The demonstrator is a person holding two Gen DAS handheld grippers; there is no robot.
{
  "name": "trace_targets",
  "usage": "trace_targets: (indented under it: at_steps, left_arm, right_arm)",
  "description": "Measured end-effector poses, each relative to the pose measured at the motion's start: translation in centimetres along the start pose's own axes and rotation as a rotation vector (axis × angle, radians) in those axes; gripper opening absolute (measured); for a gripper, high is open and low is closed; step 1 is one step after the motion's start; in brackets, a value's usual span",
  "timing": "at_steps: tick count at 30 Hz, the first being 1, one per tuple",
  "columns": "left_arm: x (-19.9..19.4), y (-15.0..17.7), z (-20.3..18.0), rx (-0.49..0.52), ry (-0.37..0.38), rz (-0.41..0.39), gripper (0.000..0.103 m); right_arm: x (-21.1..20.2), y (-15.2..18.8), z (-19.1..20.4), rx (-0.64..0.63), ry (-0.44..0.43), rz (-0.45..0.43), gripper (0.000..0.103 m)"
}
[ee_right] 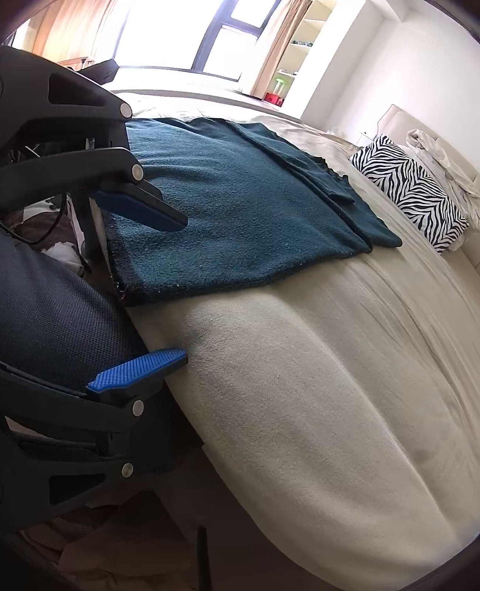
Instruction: Fold small clothes
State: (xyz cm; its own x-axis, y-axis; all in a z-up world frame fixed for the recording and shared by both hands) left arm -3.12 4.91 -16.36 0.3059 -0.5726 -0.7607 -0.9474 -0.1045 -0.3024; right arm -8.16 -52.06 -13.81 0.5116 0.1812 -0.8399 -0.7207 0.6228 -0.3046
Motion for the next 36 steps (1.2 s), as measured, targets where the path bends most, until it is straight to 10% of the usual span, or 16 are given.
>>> trace_targets:
  at_steps: [6,13,30,36]
  left_arm:
    - [-0.3,-0.1,-0.3,0.008,0.008,-0.006,0.007]
    - [-0.5,-0.2,-0.3,0.01,0.023,-0.007,0.007]
    - [-7.0,-8.2,-3.3,-0.173,0.424,-0.195,0.006]
    - [-7.3,-13.9,-4.3,-0.177,0.448,-0.264,0.006]
  right_arm:
    - [0.7,0.2,0.7,-0.007,-0.023,0.093,0.056]
    - [1.4,0.9,1.1,-0.011,-0.041,0.136,0.008]
    - [-2.5,-5.3,8.8,0.053,-0.393,-0.004,0.007]
    - [-2.0,-10.4,12.5,0.051,-0.45,-0.069,0.007]
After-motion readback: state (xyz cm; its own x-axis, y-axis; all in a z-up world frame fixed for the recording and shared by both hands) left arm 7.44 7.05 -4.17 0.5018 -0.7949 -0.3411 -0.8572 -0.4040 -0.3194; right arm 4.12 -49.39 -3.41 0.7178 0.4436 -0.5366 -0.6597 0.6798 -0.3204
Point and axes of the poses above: each gripper's, at about its wrist camera, not at the fingertips, and x roughly the way its jaws point, z to its left, y to its underside, the point moved 7 cm from there along x, roughly the way its jaws point, and after that the axes turned 7 degrees about y, right-handed, at the moved point
